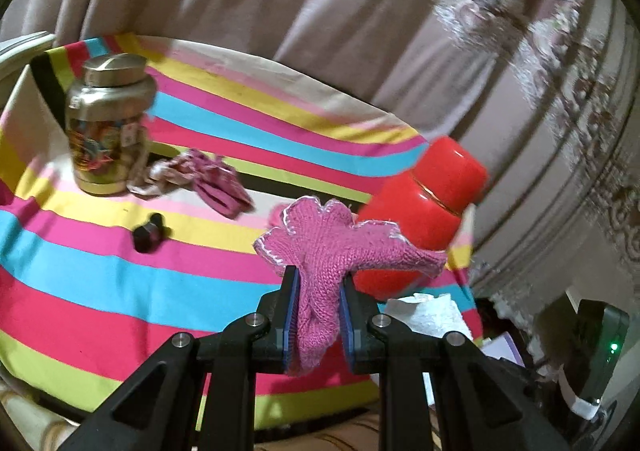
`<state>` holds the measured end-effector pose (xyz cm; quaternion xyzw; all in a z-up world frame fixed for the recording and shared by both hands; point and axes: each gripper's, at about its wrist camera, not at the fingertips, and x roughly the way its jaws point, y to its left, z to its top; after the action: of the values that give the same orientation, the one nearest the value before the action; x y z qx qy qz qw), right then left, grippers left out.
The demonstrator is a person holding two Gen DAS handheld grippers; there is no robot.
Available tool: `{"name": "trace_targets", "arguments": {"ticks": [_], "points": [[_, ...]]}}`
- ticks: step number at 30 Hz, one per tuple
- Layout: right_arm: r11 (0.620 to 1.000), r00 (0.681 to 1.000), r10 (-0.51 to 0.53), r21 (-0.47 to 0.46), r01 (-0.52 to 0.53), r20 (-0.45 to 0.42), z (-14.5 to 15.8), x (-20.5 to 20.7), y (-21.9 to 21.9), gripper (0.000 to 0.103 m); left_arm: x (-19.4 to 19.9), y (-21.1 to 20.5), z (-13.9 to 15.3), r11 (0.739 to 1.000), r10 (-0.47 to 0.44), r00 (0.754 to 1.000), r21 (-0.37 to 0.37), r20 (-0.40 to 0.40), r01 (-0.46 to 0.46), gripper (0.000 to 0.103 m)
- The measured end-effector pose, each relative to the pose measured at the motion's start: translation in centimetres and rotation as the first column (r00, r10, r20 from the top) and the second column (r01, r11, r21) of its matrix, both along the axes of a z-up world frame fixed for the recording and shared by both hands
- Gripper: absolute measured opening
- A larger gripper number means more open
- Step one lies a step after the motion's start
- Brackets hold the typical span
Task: Organize soft objects
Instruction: 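Carry the pink glove and white towel over the box and open both grippers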
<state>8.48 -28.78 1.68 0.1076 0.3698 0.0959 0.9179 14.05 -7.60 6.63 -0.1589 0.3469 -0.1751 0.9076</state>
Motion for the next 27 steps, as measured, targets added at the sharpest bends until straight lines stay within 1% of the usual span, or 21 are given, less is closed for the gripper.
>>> {"name": "trace_targets", "arguments": {"ticks": [6,12,16,22,27], "points": [[0.995,0.995,-0.098,0.001,0.098,-0.006,0.1,-3.6,-5.3,0.025,-1.6,-4.0,0.7,0.996,-0.093,0.996,0.001,-0.001,0.093,0.019],[0.981,0.98,-0.196,-0.01,0.196,-0.013,0.0,-6.7,-10.3,0.025,-3.8,-8.5,1.2,0.978,-0.208,0.978,0.006,-0.004,0.208,0.019],[0.964,0.964,-0.265,-0.029,0.264,-0.022,-0.4,-8.9,-13.7,0.025,-5.1,-11.6,1.0,0.958,-0.287,0.958,0.012,-0.016,0.287,0.019],[0.931,0.931,-0.364,-0.042,0.363,-0.038,-0.9,-11.4,-18.1,0.025,-6.8,-14.9,0.7,0.928,-0.371,0.928,0.012,-0.035,0.372,0.019],[0.905,0.905,-0.424,-0.056,0.422,-0.037,-0.7,-13.0,-20.7,0.026,-8.2,-17.6,0.7,0.898,-0.438,0.898,0.01,-0.047,0.439,0.02]]}}
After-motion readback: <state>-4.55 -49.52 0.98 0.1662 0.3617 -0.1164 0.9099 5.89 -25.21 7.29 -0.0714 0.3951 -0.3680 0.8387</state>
